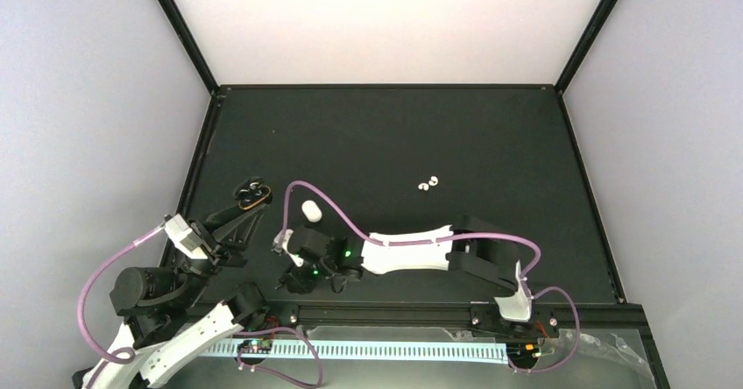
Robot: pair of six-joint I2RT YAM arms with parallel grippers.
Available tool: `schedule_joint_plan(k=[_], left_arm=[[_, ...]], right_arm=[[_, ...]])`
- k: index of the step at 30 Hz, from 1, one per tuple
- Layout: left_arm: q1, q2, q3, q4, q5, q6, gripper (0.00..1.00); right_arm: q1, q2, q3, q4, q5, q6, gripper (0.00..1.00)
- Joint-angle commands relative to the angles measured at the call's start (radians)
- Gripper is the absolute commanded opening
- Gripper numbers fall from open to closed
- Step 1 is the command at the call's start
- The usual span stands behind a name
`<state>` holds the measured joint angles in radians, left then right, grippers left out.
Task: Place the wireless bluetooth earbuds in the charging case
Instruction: Move the earbud to the center of the board.
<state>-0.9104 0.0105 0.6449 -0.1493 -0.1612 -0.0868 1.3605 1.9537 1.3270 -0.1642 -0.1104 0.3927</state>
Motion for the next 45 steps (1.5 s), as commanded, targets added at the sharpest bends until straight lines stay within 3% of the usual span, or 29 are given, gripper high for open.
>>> schedule_joint_plan(k=[1,14,40,45], left_arm=[[-0.004,-0.042,0.035,-0.083,-0.035,0.036,0.02],[-0.004,-0.079,0.056,-0.156,-0.047,0.049,0.02],[-0.004,-0.076,0.048,-0.174,-0.058,0.022,0.02],[-0.004,-0.073,0.048,-0.175,-0.058,0.018,0.02]], right_arm=[[0.011,0.088,0.102,0.019,0.035,0.025,0.51],[0.015,0.261,0.282,-0.057,0.109,0.052,0.39],[0.030,0.360,0.385,-0.158,0.156,0.034,0.35],[0.031,0.378,0.404,-0.196,0.187,0.032,0.29]])
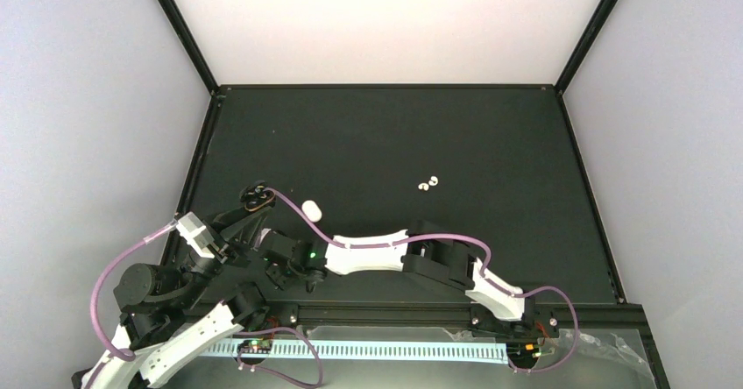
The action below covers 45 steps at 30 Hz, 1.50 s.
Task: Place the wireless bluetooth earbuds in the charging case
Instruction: Move the earbud to the center of the board.
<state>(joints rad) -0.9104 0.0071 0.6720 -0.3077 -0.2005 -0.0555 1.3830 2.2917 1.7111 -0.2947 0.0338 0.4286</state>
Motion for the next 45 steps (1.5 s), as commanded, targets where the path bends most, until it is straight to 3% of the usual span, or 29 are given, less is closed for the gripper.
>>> schedule_joint_plan(k=[1,16,34,42,45], left_arm=[[-0.004,-0.069,0.021,-0.018,-0.019,-0.013,0.02],[-0.004,-0.058,0.017,-0.015,-0.026,-0.003,0.02],[-0.004,-0.060,-0.030,0.030,-0.026,0.004,0.02],[-0.004,-0.015,-0.071,0.125,-0.005,0.023,0.02],[-0.004,0.014,-0.074,0.154,0.014,0.038,0.02]], right_arm=[[0.008,0.041,0.021,-0.070,0.049,-0.003,0.28],[0.004,-0.040,-0.094,-0.089,0.178,0.016,0.19],[-0.133,-0.378,-0.573,0.030,0.276,0.095,0.18],[-0.141,-0.508,-0.621,-0.014,0.285,0.136,0.38],[-0.142,-0.516,-0.625,-0.032,0.271,0.210,0.41]])
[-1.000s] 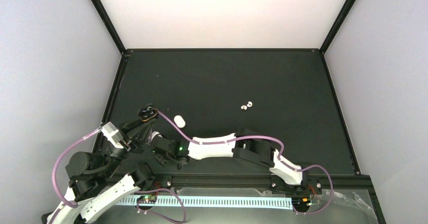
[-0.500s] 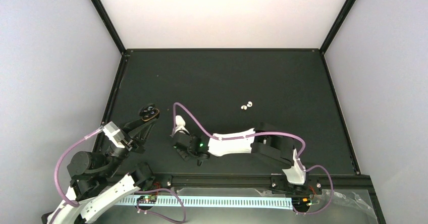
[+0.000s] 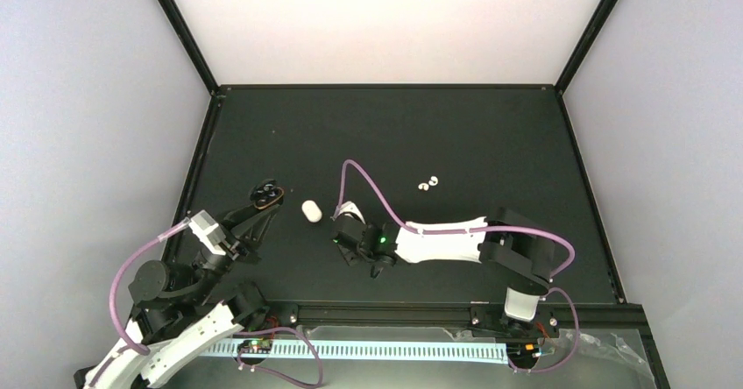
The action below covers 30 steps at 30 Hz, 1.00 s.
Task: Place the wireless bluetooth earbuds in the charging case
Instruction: Move the earbud to the center of the board.
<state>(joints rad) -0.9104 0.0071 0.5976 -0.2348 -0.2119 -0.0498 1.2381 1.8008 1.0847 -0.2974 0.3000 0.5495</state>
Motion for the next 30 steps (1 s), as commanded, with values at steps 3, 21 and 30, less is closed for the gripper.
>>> schedule_joint_plan(k=[3,21,30], left_arm=[[-0.004,0.041,0.004,0.101,0.043,0.051,0.02],[-0.004,0.051,-0.046,0.136,0.072,0.100,0.01],[-0.004,0.034,-0.075,0.132,0.076,0.113,0.02]], right_arm=[[-0.001,-0.047,-0.034,-0.023,-0.008,0.172,0.42],[-0.053,0.133,0.087,-0.135,-0.036,0.211,0.31],[-0.052,0.164,0.120,-0.195,-0.004,0.118,0.20]])
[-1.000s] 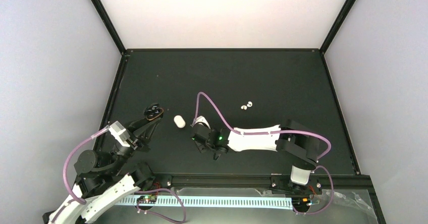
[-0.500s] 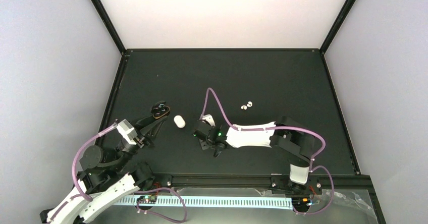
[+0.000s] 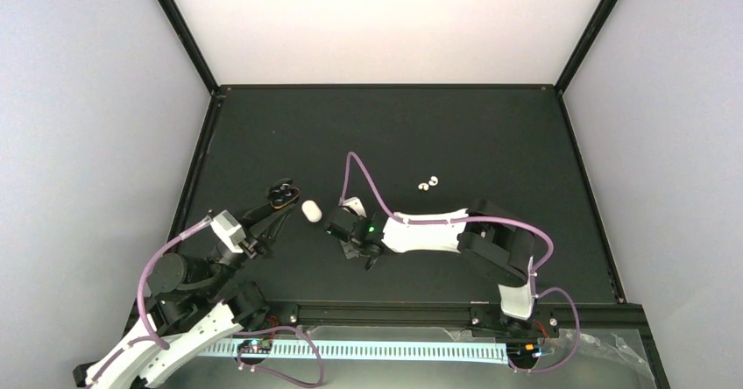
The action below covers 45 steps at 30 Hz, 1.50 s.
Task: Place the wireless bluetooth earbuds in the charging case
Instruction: Move the earbud to the center of the board.
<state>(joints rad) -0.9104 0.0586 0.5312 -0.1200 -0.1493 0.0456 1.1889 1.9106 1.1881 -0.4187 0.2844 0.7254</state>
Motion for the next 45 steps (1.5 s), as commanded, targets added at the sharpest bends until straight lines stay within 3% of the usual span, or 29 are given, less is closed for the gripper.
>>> schedule_joint_plan(k=[1,16,32,40,45], left_arm=[[-0.004,-0.019,-0.013,0.018,0.014,0.017,0.02],[-0.004,-0.047,-0.051,0.027,0.022,0.016,0.01],[-0.004,-0.066,-0.057,0.026,0.016,0.011,0.02],[-0.004,-0.068,-0.056,0.025,0.014,0.013,0.02],[-0.004,-0.072,-0.056,0.023,0.013,0.013,0.02]], right_arm=[[-0.004,0.057,0.023,-0.082,0.018,-0.073,0.19],[-0.002,0.039,0.117,-0.147,0.059,-0.354,0.09],[-0.003,0.022,0.065,-0.108,0.055,-0.535,0.10],[-0.020,-0.030,0.053,-0.115,0.038,-0.367,0.38],[-0.049,-0.121,-0.006,-0.101,0.020,-0.150,0.43]])
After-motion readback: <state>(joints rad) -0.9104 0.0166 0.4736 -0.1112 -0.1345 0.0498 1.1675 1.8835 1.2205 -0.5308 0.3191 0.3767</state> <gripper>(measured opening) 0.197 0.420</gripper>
